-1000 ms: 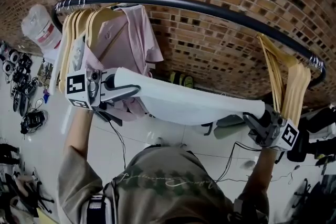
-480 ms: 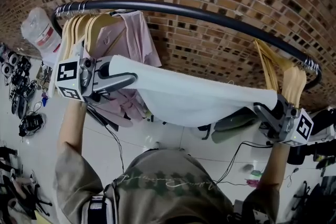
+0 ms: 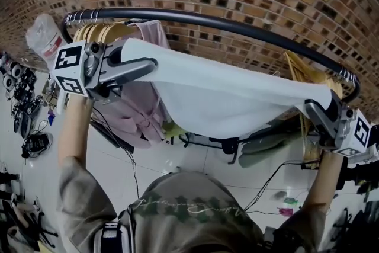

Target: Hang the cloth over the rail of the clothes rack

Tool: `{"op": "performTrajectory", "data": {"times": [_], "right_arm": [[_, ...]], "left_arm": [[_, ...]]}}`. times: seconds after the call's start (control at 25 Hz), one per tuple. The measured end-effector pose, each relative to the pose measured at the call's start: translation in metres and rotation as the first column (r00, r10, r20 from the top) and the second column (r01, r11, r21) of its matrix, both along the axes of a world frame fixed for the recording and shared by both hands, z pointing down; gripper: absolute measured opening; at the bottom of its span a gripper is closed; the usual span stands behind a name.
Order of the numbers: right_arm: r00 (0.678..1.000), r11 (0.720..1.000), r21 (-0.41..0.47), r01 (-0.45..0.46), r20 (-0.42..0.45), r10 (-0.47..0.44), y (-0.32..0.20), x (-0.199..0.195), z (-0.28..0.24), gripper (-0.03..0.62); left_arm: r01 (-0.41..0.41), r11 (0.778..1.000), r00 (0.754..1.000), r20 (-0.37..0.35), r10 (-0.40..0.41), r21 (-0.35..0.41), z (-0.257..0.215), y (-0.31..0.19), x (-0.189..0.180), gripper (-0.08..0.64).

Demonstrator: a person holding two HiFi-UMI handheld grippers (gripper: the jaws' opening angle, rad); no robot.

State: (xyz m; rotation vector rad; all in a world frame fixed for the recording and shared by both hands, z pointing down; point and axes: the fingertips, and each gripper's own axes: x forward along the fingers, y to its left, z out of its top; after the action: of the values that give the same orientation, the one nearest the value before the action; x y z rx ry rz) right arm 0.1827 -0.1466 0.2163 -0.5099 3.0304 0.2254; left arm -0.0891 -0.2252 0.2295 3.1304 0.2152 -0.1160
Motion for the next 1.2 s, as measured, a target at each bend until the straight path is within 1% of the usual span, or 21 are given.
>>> {"op": "performTrajectory", "data": {"times": [0.16, 0.32, 0.44, 0.64, 0.76, 1.04, 1.2], "right_arm": [[1.0, 1.0, 0.023, 0.003, -0.004, -0.003, -0.006, 0.004, -0.022, 0.018], [1.0, 1.0, 0.01, 0.011, -0.01, -0.011, -0.017, 0.004, -0.032, 0.018], [1.0, 1.0, 0.011, 0.013, -0.013, -0.012, -0.019, 0.006, -0.038, 0.018], [1.0, 0.997, 0.071, 0.008, -0.019, -0.007, -0.021, 0.002, -0.066, 0.018], [1.0, 0.996, 0.086, 0.016, -0.024, -0.013, -0.024, 0.006, -0.075, 0.018], [0.999, 0.995, 0.092, 0.024, -0.028, -0.022, -0.035, 0.01, -0.094, 0.018], [0.999, 0.995, 0.091, 0.028, -0.027, -0.026, -0.041, 0.009, -0.106, 0.018]], "left_arm": [[0.004, 1.0, 1.0, -0.009, -0.004, 0.014, -0.021, -0.008, 0.004, 0.015], [0.006, 1.0, 1.0, -0.016, -0.006, 0.008, -0.032, -0.02, 0.004, 0.015], [0.0, 1.0, 1.0, -0.017, 0.0, 0.013, -0.038, -0.02, 0.005, 0.015], [-0.015, 0.999, 1.0, -0.018, 0.016, 0.029, -0.058, -0.021, 0.007, 0.015], [-0.017, 0.999, 1.0, -0.019, 0.018, 0.036, -0.069, -0.024, 0.008, 0.015], [-0.025, 0.999, 0.999, -0.024, 0.026, 0.033, -0.088, -0.027, 0.011, 0.015], [-0.03, 0.999, 0.999, -0.032, 0.03, 0.023, -0.109, -0.038, 0.01, 0.015]]}}
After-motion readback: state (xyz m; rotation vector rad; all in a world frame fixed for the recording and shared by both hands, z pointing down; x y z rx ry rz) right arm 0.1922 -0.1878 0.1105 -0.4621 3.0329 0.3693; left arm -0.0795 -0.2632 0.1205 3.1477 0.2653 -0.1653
